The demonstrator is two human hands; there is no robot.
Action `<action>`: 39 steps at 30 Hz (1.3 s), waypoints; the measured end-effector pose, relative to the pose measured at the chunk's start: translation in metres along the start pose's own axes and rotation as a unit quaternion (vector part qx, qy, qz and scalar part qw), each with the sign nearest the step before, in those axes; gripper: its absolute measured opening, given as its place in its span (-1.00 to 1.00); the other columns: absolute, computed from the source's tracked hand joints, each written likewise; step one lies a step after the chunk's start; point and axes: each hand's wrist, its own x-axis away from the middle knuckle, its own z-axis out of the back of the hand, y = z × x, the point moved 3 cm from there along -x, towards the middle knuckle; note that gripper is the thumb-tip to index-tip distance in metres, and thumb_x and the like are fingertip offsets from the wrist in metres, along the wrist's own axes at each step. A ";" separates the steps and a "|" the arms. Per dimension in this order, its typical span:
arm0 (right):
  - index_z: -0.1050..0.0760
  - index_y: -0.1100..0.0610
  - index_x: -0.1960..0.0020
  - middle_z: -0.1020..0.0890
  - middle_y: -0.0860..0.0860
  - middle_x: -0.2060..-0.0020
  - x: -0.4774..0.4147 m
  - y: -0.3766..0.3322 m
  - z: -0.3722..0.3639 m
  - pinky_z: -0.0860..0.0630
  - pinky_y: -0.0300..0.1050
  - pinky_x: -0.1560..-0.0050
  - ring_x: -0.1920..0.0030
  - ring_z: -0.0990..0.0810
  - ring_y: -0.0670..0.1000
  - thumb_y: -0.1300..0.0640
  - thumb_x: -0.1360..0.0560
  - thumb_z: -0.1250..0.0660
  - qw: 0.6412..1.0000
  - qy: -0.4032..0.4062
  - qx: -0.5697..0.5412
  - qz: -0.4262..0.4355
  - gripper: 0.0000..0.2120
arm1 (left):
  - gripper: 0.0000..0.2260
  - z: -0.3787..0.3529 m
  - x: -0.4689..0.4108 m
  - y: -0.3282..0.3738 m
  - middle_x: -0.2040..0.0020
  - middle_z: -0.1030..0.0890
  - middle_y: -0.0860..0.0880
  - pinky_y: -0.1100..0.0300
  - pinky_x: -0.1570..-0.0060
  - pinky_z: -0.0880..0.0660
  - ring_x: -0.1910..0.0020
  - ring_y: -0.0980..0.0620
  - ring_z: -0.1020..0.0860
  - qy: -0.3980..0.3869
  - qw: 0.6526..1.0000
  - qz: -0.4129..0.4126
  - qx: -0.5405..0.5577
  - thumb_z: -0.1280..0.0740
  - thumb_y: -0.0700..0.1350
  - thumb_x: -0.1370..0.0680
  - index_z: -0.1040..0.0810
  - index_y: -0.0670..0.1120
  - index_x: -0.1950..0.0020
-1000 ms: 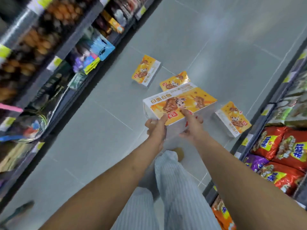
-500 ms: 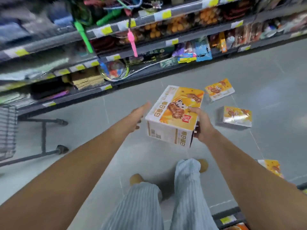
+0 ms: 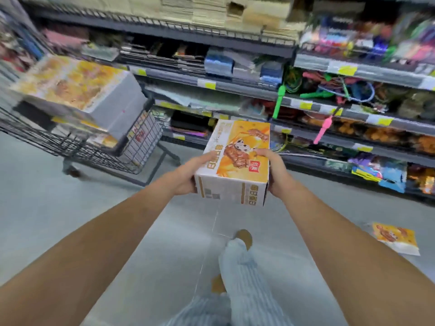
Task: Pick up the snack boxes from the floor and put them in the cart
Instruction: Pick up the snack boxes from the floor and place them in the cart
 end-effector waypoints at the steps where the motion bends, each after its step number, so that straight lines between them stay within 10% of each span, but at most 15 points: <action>1: -0.61 0.05 -0.06 -0.71 0.13 0.00 -0.005 -0.008 -0.022 -0.40 0.20 -0.34 -0.15 -0.63 0.22 -0.12 -0.09 -0.49 1.000 -0.010 0.009 0.002 -0.44 | -0.72 0.019 0.004 0.007 0.15 -0.71 -0.01 0.10 -0.02 -0.48 0.15 -0.01 -0.62 0.009 1.000 -0.012 0.023 -0.25 0.17 -0.54 -0.62 0.00 0.04; 7: -0.55 0.11 -0.11 -0.70 0.17 0.03 -0.046 -0.044 -0.149 -0.49 0.16 -0.25 0.01 -0.66 0.21 -0.01 -0.30 -0.40 0.995 -0.095 0.022 0.025 -0.60 | -0.77 0.120 0.022 0.043 0.30 -0.70 0.01 0.23 0.27 -0.57 0.38 0.07 -0.65 0.110 0.986 -0.096 0.087 -0.23 0.08 -0.58 -0.57 -0.03 0.10; 11: -0.53 0.14 -0.07 -0.68 0.15 0.14 -0.081 -0.065 -0.249 -0.58 0.02 0.06 0.21 -0.65 0.13 0.11 -0.47 -0.32 0.988 -0.151 0.025 0.027 -0.80 | -0.76 0.203 0.032 0.069 0.05 -0.68 -0.07 0.09 0.07 -0.55 0.14 -0.04 -0.63 0.181 0.966 -0.131 0.127 -0.27 0.08 -0.56 -0.56 -0.06 -0.06; 22: -0.54 0.10 -0.19 -0.71 0.15 0.04 -0.174 -0.110 -0.489 -0.54 0.24 -0.17 0.01 -0.68 0.24 -0.13 -0.11 -0.49 0.965 -0.208 0.153 0.055 -0.31 | -0.71 0.404 0.052 0.143 0.06 -0.64 -0.06 0.06 0.05 -0.53 0.14 -0.03 -0.61 0.255 0.921 -0.178 0.234 -0.25 0.08 -0.57 -0.51 -0.08 -0.17; 26: -0.57 0.09 -0.08 -0.66 0.01 0.30 -0.186 -0.121 -0.564 -0.48 -0.15 0.27 0.36 -0.64 0.00 -0.07 -0.39 -0.40 0.955 -0.207 0.204 0.060 -0.66 | -0.73 0.478 0.052 0.162 0.03 -0.62 -0.09 0.04 0.06 -0.50 0.11 -0.07 -0.59 0.261 0.909 -0.164 0.281 -0.18 0.10 -0.59 -0.52 -0.03 -0.12; 30: -0.54 0.15 0.07 -0.57 0.08 0.33 -0.216 -0.125 -0.637 -0.45 -0.20 0.34 0.30 -0.58 0.05 0.02 -0.46 -0.40 0.957 -0.165 0.229 0.064 -0.81 | -0.68 0.560 0.041 0.183 -0.06 -0.57 -0.13 0.08 0.05 -0.47 0.11 -0.07 -0.55 0.242 0.912 -0.154 0.294 -0.17 0.11 -0.57 -0.50 -0.07 -0.15; 34: -0.61 0.05 0.21 -0.61 0.13 0.21 -0.252 -0.125 -0.705 -0.49 -0.01 -0.08 0.05 -0.61 0.12 -0.20 -0.28 -0.42 0.961 -0.132 0.240 0.048 -0.68 | -0.66 0.631 0.033 0.212 0.00 -0.61 -0.13 0.07 0.04 -0.48 0.10 -0.08 -0.57 0.229 0.912 -0.148 0.306 -0.12 0.10 -0.59 -0.49 -0.08 -0.18; 39: -0.53 0.08 -0.17 -0.66 0.08 -0.01 -0.291 -0.117 -0.787 -0.55 -0.03 0.09 0.06 -0.65 0.11 -0.21 -0.23 -0.46 0.977 -0.094 0.189 0.022 -0.39 | -0.59 0.728 0.013 0.244 0.21 -0.67 -0.06 0.13 0.15 -0.49 0.25 0.00 -0.61 0.248 0.916 -0.114 0.295 0.03 0.14 -0.64 -0.51 -0.06 -0.08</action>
